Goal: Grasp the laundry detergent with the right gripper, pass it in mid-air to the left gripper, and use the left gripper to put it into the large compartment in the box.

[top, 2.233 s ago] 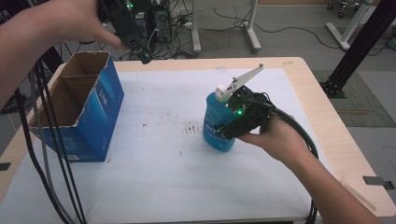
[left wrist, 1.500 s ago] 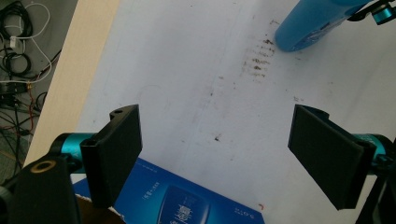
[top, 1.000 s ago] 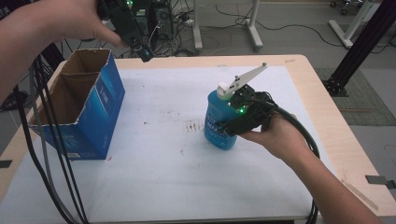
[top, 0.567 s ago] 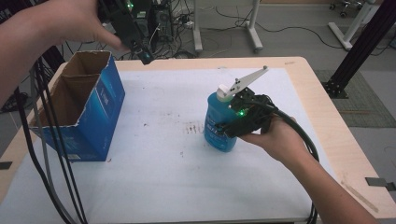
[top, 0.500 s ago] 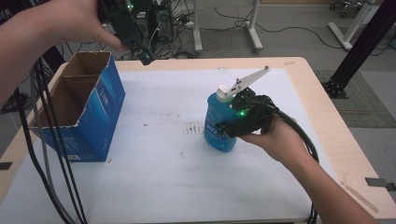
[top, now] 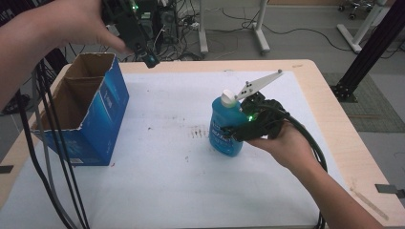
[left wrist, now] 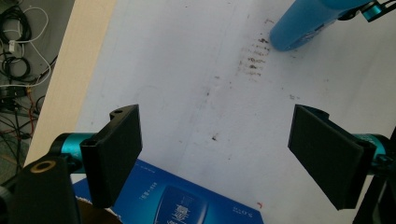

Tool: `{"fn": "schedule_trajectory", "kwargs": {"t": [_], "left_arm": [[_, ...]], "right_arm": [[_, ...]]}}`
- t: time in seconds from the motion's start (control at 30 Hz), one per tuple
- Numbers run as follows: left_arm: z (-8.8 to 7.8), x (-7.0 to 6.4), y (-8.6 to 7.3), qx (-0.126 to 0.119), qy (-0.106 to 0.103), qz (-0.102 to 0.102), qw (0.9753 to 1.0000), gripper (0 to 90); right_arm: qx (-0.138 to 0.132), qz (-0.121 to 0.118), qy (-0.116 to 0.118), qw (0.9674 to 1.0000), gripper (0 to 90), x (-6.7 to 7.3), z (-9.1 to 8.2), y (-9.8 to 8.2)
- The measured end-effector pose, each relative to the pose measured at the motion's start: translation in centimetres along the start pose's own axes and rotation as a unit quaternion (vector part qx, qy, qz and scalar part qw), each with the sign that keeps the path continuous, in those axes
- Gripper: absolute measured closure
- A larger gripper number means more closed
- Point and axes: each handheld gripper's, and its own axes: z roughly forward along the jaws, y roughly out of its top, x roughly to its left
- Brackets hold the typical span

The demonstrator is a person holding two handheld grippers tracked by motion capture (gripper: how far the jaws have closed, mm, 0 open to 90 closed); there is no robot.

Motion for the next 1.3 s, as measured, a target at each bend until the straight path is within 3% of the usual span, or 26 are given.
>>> {"fn": "schedule_trajectory", "kwargs": {"t": [0.23,0.4,0.67,0.7,0.93,1.03,1.3], "left_arm": [[-0.1,-0.3,0.1,-0.008,-0.003,0.002,1.0000,17.7],[-0.1,-0.8,0.4,-0.012,-0.009,0.014,0.9998,17.7],[-0.7,-2.1,1.4,-0.029,-0.038,0.051,0.9975,17.7],[-1.0,-2.6,1.7,-0.035,-0.046,0.067,0.9961,17.7],[-2.1,-4.5,3.0,-0.057,-0.081,0.115,0.9884,17.7],[-2.4,-5.3,3.6,-0.055,-0.090,0.132,0.9855,17.7],[-1.9,-6.4,4.8,-0.043,-0.099,0.158,0.9815,17.7]], "right_arm": [[-0.008,-0.001,0.013,0.9999,46.1,-0.4,-0.4,-0.1],[-0.030,0.010,0.038,0.9988,46.4,-1.1,-1.2,0.1],[-0.032,-0.031,0.068,0.9967,46.4,-1.3,-2.8,2.6],[-0.032,-0.035,0.073,0.9962,46.4,-1.4,-3.0,3.0],[-0.032,-0.067,0.106,0.9916,46.5,-1.3,-4.0,6.0],[-0.028,-0.081,0.123,0.9887,46.5,-1.2,-4.3,7.1],[-0.021,-0.120,0.153,0.9806,46.5,-0.4,-4.8,10.0]]}}
